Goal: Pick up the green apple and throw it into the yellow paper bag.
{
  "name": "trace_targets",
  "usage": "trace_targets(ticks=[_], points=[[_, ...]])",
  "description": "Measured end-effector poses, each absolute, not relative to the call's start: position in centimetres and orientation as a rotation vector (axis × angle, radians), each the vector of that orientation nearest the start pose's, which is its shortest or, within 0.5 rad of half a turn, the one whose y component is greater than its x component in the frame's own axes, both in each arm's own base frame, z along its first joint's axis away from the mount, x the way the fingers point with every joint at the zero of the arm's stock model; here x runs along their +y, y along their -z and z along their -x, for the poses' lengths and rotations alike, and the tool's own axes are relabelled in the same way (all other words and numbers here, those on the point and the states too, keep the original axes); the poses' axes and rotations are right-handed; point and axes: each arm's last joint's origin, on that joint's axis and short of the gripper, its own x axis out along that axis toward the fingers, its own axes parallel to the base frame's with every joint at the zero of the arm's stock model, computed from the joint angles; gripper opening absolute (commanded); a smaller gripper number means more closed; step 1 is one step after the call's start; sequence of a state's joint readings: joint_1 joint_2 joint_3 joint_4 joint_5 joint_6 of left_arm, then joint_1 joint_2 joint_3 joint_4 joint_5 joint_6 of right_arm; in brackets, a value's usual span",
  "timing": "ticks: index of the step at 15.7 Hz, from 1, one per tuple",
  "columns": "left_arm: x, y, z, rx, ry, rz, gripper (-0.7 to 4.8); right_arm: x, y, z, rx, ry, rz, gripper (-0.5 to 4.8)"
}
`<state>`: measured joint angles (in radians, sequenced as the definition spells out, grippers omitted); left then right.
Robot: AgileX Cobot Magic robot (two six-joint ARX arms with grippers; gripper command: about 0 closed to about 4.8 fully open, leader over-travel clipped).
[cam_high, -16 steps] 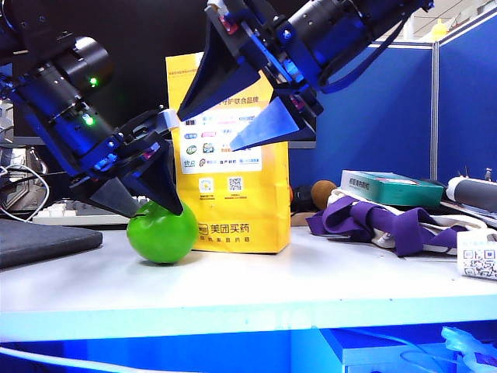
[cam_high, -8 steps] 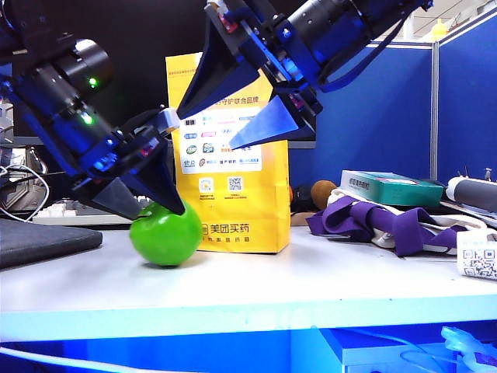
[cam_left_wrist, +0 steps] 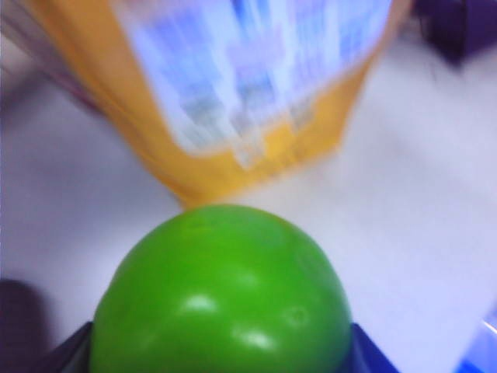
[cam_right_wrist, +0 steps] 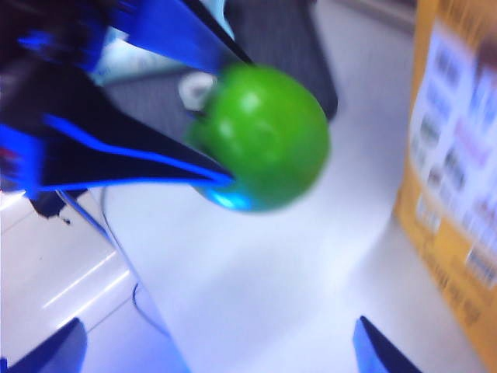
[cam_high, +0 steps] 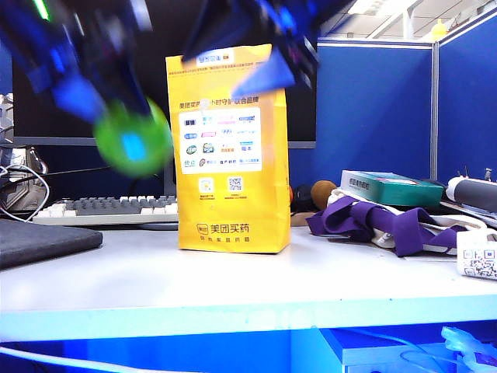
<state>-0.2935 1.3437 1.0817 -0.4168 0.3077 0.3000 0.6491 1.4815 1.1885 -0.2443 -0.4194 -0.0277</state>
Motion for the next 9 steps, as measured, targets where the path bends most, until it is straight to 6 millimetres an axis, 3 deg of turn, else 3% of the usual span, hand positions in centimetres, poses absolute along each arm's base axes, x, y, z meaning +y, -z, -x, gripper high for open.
trace_targets(ticks=[4,7,9], points=[[-7.6,-35.5,-22.4,0.329,0.613,-0.295,1.69,20.6,-34.2,-25.7,0.493,-1.033,0.157,4.79],[-7.5,-38.1,-21.5,0.106,0.646,-0.287,1.69,20.2,-36.8,-25.3,0.457,-1.022,0.219,4.79],[-7.8,-38.5,-22.0,0.026,0.701,-0.283,1.69,19.3,-39.5,-24.1,0.384,-1.020,0.218,4.79]])
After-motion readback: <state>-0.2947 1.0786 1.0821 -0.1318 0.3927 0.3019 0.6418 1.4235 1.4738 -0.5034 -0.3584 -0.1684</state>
